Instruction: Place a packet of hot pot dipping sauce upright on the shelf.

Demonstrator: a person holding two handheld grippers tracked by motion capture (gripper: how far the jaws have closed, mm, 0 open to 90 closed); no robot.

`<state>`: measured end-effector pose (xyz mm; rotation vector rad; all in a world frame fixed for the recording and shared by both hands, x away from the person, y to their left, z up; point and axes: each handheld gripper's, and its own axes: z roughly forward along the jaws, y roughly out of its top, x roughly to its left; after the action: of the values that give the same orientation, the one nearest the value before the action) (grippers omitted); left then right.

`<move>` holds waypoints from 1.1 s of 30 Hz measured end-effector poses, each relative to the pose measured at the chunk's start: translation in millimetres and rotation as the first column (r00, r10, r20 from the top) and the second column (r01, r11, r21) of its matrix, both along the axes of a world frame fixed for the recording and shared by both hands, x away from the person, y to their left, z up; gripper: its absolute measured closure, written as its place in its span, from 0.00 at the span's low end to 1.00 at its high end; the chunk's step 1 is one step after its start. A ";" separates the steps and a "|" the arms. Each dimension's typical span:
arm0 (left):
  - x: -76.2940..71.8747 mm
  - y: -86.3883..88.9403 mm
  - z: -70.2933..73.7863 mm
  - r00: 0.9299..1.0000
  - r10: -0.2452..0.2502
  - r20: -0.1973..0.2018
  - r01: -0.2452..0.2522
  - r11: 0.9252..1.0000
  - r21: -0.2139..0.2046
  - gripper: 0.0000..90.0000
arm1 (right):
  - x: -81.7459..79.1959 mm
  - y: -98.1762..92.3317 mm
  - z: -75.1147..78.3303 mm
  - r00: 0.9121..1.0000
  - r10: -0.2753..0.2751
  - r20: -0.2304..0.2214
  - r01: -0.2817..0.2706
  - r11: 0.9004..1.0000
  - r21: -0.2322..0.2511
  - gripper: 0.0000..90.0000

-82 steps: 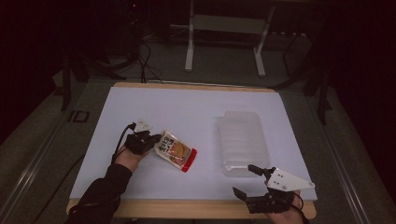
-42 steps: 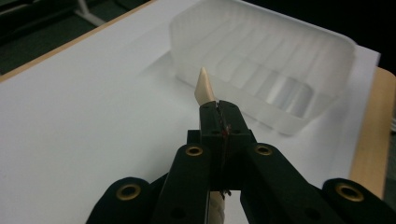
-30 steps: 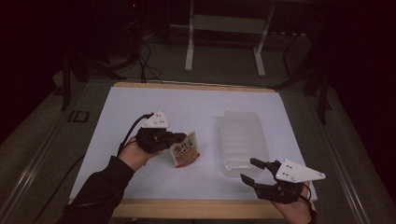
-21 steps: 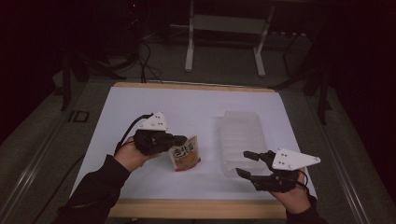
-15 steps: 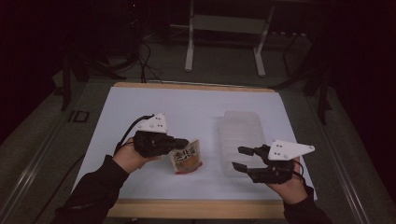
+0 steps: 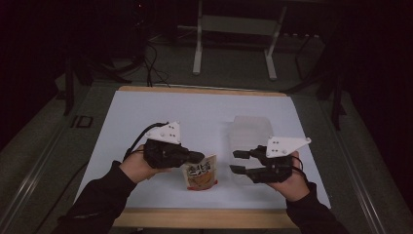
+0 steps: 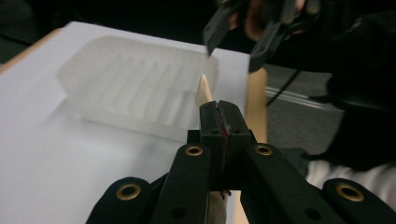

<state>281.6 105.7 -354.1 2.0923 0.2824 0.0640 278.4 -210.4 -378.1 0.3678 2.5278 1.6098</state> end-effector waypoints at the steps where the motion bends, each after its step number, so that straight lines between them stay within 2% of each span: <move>1: 0.0 0.0 0.0 1.000 0.000 0.000 0.000 1.000 0.000 1.00 | 0.0 0.0 0.0 1.000 0.000 0.000 0.000 1.000 0.000 0.60; 3: -0.9 -2.8 0.1 1.000 -0.019 -0.008 0.019 1.000 0.000 1.00 | 0.9 7.6 -2.8 1.000 0.026 -0.012 -0.025 1.000 0.002 0.55; 6: -1.2 -5.3 -0.6 0.999 -0.038 -0.012 0.038 0.999 0.001 1.00 | 2.7 14.2 -5.2 0.999 0.037 -0.021 -0.037 0.999 -0.002 0.54; 12: -2.9 -10.9 -2.8 0.998 -0.066 -0.015 0.066 0.998 -0.003 1.00 | 8.2 26.4 -8.5 0.997 0.064 -0.044 -0.064 0.998 -0.003 0.56; 16: -4.3 -15.0 -3.2 0.998 -0.066 -0.005 0.066 0.998 0.011 1.00 | 8.5 35.3 -11.3 0.992 0.107 -0.059 -0.108 0.994 -0.012 0.63; 18: -4.1 -16.3 -3.6 0.998 -0.062 -0.004 0.062 0.998 0.013 1.00 | 7.7 38.5 -11.1 0.990 0.123 -0.062 -0.124 0.992 -0.016 0.70; 20: -3.6 -17.3 -4.3 0.998 -0.058 -0.002 0.058 0.998 0.020 1.00 | 8.2 41.1 -10.8 0.989 0.137 -0.059 -0.139 0.990 -0.034 0.79; 21: -3.9 -17.9 -4.8 0.999 -0.049 0.007 0.049 0.999 0.023 1.00 | 8.4 42.4 -10.9 0.991 0.130 -0.043 -0.133 0.990 -0.050 0.81; 24: -3.5 -17.4 -6.7 0.999 -0.036 0.019 0.035 0.999 0.032 1.00 | 10.7 43.2 -11.2 0.988 0.146 -0.041 -0.149 0.985 -0.085 0.97; 27: -2.6 -16.7 -8.2 0.999 -0.037 0.018 0.036 0.999 0.030 1.00 | 12.6 43.2 -11.3 0.984 0.165 -0.062 -0.170 0.982 -0.086 1.00; 31: -4.3 -17.9 -7.1 0.999 -0.034 0.040 0.033 0.999 0.031 0.98 | 15.9 42.0 -10.7 0.980 0.182 -0.078 -0.188 0.979 -0.081 1.00; 32: -5.8 -18.4 -5.2 0.998 -0.026 0.062 0.024 0.999 0.030 0.98 | 17.1 41.3 -10.1 0.979 0.187 -0.083 -0.194 0.978 -0.079 1.00; 33: -5.9 -18.0 -3.7 0.998 -0.023 0.060 0.022 0.999 0.024 0.94 | 18.7 40.5 -9.2 0.977 0.192 -0.091 -0.199 0.977 -0.072 1.00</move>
<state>275.7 87.7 -357.7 2.1119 0.2224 0.1174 297.0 -169.9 -387.3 0.1862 2.7598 1.5795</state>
